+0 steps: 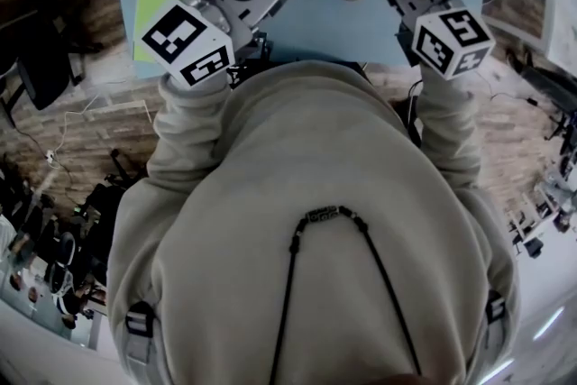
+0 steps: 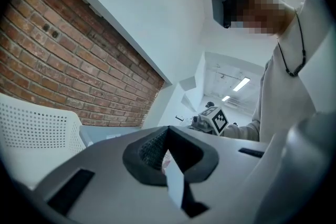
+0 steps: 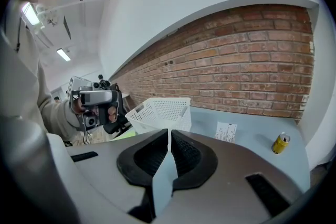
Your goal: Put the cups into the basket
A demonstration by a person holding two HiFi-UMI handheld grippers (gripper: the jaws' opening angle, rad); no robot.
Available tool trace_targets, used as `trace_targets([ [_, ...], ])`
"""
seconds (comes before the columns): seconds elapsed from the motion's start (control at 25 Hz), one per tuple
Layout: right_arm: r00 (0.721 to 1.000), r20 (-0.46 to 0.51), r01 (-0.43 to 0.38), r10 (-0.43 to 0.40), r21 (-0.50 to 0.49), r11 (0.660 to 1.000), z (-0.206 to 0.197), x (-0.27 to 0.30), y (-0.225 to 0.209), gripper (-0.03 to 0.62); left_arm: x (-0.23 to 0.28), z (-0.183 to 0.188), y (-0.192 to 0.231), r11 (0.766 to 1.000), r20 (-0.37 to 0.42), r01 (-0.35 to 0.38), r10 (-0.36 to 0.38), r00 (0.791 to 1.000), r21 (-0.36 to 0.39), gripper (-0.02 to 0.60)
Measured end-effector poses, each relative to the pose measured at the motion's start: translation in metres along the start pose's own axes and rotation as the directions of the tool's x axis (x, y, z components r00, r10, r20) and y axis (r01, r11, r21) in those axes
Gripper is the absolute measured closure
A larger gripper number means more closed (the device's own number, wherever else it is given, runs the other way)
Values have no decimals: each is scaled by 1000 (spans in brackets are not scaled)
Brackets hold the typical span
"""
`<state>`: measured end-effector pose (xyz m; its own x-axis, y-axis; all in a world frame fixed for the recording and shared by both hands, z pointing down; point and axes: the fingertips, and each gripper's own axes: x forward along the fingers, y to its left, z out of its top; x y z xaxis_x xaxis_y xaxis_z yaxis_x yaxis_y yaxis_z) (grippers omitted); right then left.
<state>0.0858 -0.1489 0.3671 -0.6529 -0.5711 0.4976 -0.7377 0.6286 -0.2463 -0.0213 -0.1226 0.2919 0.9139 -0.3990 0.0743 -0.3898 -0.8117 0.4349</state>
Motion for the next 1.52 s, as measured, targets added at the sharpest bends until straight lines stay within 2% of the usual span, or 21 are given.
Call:
trace_targets([
  [0.2, 999, -10, -47, 48, 38, 998, 1, 6, 4, 579, 7, 1, -3, 999, 7, 21, -21, 1000, -41, 584],
  [0.32, 999, -36, -40, 40, 0, 999, 1, 16, 2, 579, 13, -1, -1, 999, 1, 26, -26, 1000, -29, 584],
  [0.56, 991, -127, -38, 40, 22, 999, -34, 27, -10, 574, 16, -14, 15, 998, -18, 2, -3, 1000, -57, 584],
  [0.64, 987, -155, -37, 44, 50, 998, -46, 29, -16, 559, 19, -16, 19, 998, -21, -7, 6, 1000, -67, 584],
  [0.76, 980, -194, -40, 54, 76, 996, -62, 36, -23, 504, 24, -19, 27, 996, -27, -21, 19, 999, -82, 584],
  [0.96, 969, -244, -28, 46, 75, 997, -88, 44, -37, 481, 28, -31, 34, 993, -38, -47, 43, 998, -105, 584],
  [1.2, 943, -330, -24, 50, 83, 996, -125, 53, -57, 385, 34, -43, 35, 990, -47, -62, 57, 997, -129, 584],
  [1.4, 907, -418, -10, 38, 70, 998, -169, 59, -67, 344, 27, -53, 31, 985, -57, -97, 90, 994, -146, 584],
  [1.52, 892, -451, -2, 33, 68, 998, -188, 69, -73, 342, 22, -54, 37, 980, -50, -126, 119, 992, -156, 584],
])
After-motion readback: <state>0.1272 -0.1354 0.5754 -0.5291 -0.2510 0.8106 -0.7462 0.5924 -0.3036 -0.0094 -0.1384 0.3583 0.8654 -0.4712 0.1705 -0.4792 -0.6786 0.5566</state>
